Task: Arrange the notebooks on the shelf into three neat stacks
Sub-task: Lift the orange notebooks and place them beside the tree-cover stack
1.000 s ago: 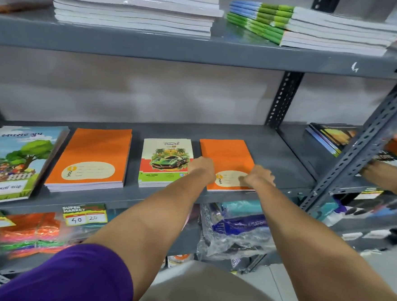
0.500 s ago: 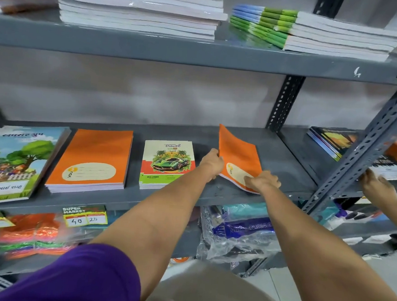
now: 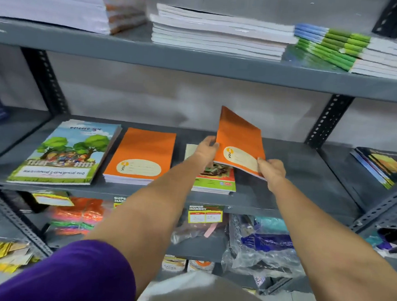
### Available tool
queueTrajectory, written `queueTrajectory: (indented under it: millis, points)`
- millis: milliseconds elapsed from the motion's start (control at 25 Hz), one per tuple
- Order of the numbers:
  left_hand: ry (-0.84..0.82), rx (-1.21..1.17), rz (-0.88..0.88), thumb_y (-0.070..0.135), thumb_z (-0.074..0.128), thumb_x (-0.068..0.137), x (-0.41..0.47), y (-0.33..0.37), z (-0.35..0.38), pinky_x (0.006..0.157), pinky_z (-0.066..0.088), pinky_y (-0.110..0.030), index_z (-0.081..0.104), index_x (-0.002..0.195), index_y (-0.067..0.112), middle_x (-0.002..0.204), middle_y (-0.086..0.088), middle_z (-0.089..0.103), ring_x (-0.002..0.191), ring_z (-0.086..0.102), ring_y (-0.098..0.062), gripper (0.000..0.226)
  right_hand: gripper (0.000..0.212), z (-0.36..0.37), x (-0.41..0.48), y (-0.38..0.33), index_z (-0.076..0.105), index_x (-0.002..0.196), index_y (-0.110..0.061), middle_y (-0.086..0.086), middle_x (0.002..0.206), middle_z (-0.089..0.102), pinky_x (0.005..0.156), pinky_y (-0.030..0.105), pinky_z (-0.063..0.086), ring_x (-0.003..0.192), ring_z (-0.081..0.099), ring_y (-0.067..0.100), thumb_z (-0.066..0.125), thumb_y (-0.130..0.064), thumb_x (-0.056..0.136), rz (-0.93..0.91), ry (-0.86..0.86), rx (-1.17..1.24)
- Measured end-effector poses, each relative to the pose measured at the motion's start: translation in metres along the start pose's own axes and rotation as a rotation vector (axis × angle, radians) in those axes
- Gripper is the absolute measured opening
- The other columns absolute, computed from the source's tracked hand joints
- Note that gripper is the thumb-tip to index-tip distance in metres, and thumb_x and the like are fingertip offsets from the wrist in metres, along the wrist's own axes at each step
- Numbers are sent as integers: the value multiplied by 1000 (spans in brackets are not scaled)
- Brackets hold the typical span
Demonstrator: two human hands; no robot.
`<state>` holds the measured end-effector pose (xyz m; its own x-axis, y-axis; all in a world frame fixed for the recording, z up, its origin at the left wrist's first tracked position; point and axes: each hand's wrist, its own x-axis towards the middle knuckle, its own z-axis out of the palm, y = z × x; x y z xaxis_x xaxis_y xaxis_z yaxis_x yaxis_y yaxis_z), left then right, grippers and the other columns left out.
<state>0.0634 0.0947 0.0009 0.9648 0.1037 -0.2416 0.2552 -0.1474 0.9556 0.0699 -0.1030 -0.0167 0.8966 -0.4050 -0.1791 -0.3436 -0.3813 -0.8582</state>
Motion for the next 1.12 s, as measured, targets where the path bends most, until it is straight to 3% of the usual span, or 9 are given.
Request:
queueTrajectory:
  millis: [120,240,360,440,560,640,800,1120]
  points:
    - [109,40,-5,24,41,100,-3,-8,-63,51,48,-27,49,128,21,80,-4,62,55,51,-13,29,14,42,-25,-31,68,90,-9,14,97,71,76,33,49,96,66,32,61,-20,84,-135,-34,-43]
    - [149,138,-27,22,38,100,-13,-28,-124,46,40,-24,49,128,21,65,-1,51,51,43,-14,29,23,87,-57,-50,67,101,-7,14,103,71,82,32,49,101,65,31,66,-22,83,-260,-81,-170]
    - [196,295,-42,21,35,98,-24,-43,-177,43,38,-24,51,124,17,68,-4,50,51,40,-16,31,33,130,-87,-62,62,110,-3,15,109,69,78,31,47,103,64,31,68,-21,84,-389,-167,-259]
    - [219,433,-45,19,34,96,-28,-50,-201,42,38,-25,52,122,12,84,-18,56,53,44,-22,33,29,150,-101,-68,61,108,-4,14,108,69,75,29,46,102,65,30,68,-19,85,-436,-201,-285]
    - [230,652,-51,19,38,95,-35,-63,-223,62,51,-33,52,125,12,111,-21,61,80,59,-34,33,31,170,-114,-71,63,110,-6,13,110,69,83,32,49,104,63,31,69,-23,84,-474,-207,-381]
    - [228,805,-37,21,41,95,-38,-72,-229,72,49,-34,54,120,10,111,-16,62,90,59,-32,31,35,179,-121,-68,61,110,-4,14,111,68,83,33,49,105,63,32,69,-26,85,-476,-194,-460]
    - [259,1047,5,24,45,94,-39,-78,-236,68,46,-34,60,110,10,103,-10,66,90,61,-27,26,37,188,-131,-60,59,108,-2,17,107,68,76,33,51,100,65,32,66,-33,87,-471,-178,-591]
    - [244,1162,104,28,59,83,-39,-75,-257,62,48,-31,63,94,13,84,-4,63,73,58,-22,18,37,195,-143,-62,61,103,-8,13,107,65,64,29,46,95,64,28,63,-41,88,-407,-170,-729]
